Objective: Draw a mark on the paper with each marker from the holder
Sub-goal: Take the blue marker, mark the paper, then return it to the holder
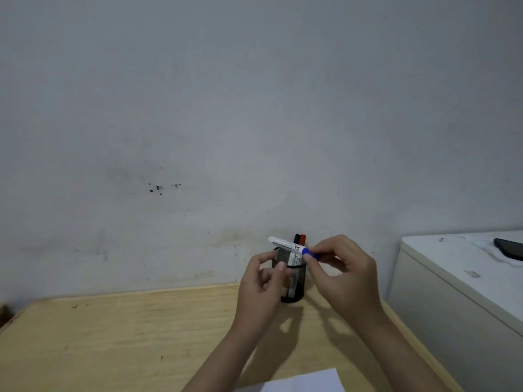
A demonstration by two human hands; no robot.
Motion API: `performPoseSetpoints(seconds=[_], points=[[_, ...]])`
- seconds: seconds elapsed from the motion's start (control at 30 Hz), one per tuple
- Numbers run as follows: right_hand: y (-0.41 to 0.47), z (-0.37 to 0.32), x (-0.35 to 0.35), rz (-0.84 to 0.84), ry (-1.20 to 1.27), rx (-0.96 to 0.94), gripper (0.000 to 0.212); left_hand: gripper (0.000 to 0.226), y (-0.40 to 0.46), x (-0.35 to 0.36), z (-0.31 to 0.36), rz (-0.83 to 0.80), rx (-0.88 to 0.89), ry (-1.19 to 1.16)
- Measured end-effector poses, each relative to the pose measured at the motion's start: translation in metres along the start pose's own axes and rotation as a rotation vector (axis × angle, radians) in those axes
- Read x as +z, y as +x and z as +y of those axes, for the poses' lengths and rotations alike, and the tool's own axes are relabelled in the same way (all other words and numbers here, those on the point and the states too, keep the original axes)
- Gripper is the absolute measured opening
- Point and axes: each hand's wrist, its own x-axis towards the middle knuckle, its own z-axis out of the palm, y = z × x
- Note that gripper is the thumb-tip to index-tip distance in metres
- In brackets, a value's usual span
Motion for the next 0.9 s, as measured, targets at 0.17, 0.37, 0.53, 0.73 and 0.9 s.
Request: performPoseSetpoints(seconds=[0.17, 0.37, 0.53, 0.73, 0.9], points=[[-0.068, -0.050, -0.019, -0.047, 0.063, -0.050, 0.008, 0.021, -0.063, -0.011, 0.038, 0.012, -0.124, -0.249], [-0.113, -0.098, -0.041, -0.173, 0.164, 0.156, 0.014, 0.024, -0.126, -0.051, 0.050, 0.093, -0.187, -0.145], [-0.138, -0.135, -0.036, 0.006, 0.314, 0.582, 0.014, 0.027, -0.181, -0.080, 0.047, 0.059, -0.154, 0.047], [-0.162, -0.159, -0.021, -0.134, 0.413, 0.826, 0.013, 0.036, -0.219, -0.089, 0.037, -0.022, -0.126, 0.128], [-0.165, -0.163, -0.025, -0.051, 0.525, 0.915, 0.014, 0.022, -0.232, -0.095, 0.034, 0.067, -0.100, 0.244]])
